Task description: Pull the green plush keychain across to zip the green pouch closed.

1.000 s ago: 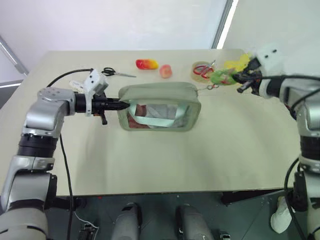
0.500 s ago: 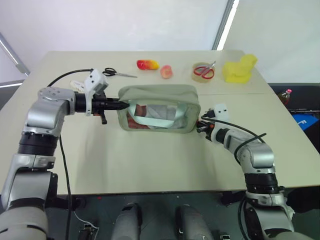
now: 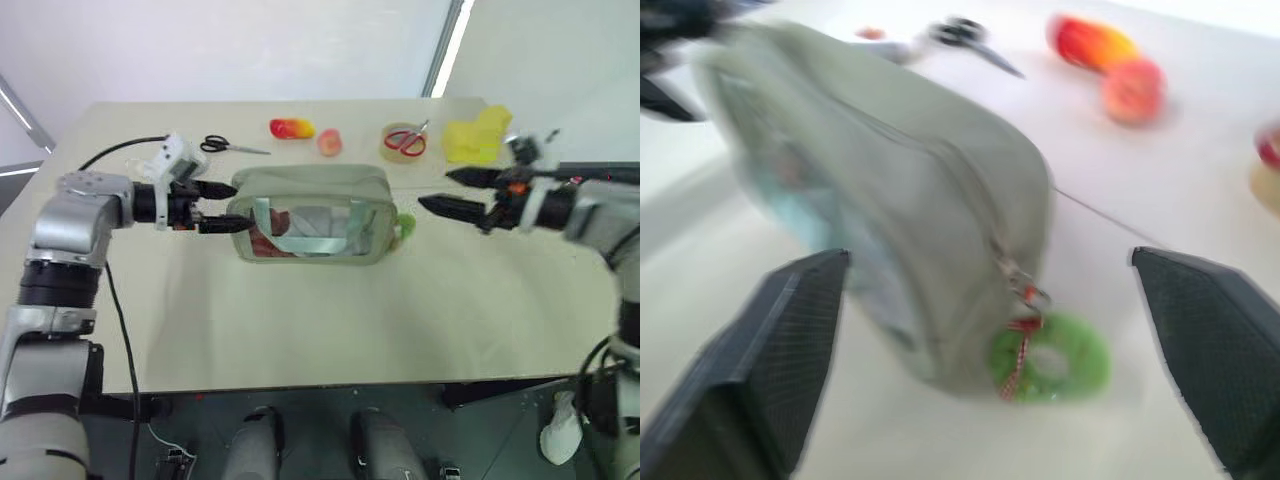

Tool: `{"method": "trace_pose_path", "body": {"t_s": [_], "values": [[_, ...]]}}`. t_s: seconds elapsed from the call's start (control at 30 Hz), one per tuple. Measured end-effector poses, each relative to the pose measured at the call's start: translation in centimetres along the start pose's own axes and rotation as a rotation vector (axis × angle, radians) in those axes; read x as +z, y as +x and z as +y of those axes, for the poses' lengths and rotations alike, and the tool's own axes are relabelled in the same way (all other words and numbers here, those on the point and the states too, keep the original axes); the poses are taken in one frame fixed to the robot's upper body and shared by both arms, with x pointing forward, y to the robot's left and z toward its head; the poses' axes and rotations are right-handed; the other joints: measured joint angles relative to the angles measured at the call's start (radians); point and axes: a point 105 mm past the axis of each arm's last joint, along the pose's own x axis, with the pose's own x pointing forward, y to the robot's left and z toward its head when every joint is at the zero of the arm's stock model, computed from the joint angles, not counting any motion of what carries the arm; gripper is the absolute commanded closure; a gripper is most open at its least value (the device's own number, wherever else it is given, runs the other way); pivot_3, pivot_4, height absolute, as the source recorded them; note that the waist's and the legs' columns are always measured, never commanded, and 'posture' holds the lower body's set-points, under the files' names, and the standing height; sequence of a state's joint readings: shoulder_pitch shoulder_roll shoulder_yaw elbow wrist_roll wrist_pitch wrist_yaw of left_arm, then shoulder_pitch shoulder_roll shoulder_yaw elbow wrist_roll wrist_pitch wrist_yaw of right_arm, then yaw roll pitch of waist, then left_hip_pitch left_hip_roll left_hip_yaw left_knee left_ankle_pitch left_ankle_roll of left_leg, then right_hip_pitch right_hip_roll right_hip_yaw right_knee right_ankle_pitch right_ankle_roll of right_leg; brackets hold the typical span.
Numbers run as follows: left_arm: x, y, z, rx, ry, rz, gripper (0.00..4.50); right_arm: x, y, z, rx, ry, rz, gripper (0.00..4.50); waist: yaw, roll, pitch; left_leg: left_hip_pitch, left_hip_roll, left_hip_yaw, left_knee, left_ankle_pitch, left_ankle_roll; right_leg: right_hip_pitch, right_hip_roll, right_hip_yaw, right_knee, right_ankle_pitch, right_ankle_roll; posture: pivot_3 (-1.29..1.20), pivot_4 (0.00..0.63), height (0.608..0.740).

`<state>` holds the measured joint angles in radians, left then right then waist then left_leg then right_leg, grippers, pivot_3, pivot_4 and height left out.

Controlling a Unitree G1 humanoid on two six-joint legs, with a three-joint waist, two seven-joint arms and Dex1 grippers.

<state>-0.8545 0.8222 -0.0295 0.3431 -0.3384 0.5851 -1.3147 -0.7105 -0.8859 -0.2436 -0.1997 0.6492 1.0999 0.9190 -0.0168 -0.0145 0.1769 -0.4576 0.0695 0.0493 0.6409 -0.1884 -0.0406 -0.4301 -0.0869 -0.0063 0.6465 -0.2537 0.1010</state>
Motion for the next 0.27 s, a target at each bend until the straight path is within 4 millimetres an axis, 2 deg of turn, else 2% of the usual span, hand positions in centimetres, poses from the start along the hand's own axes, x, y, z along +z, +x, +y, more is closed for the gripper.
{"method": "trace_pose_path", "body": {"t_s": [0.17,0.27], "values": [[1.1,-2.8,0.7,0.051,-0.002,-0.017,0.03,1.6,0.3,2.7,0.124,-0.076,0.044,0.00,0.000,0.000,0.000,-0.002,0.000,0.000,0.000,0.000,0.000,-0.002,0.000,0.000,0.000,0.000,0.000,0.00,0.150,0.740],[2.1,-4.3,1.0,0.084,0.007,-0.040,0.03,2.2,0.4,3.4,0.156,-0.083,0.048,0.00,0.002,0.000,0.000,-0.003,0.000,0.001,0.000,0.000,0.000,-0.003,-0.001,0.000,-0.001,0.000,0.000,0.00,0.150,0.740]]}}
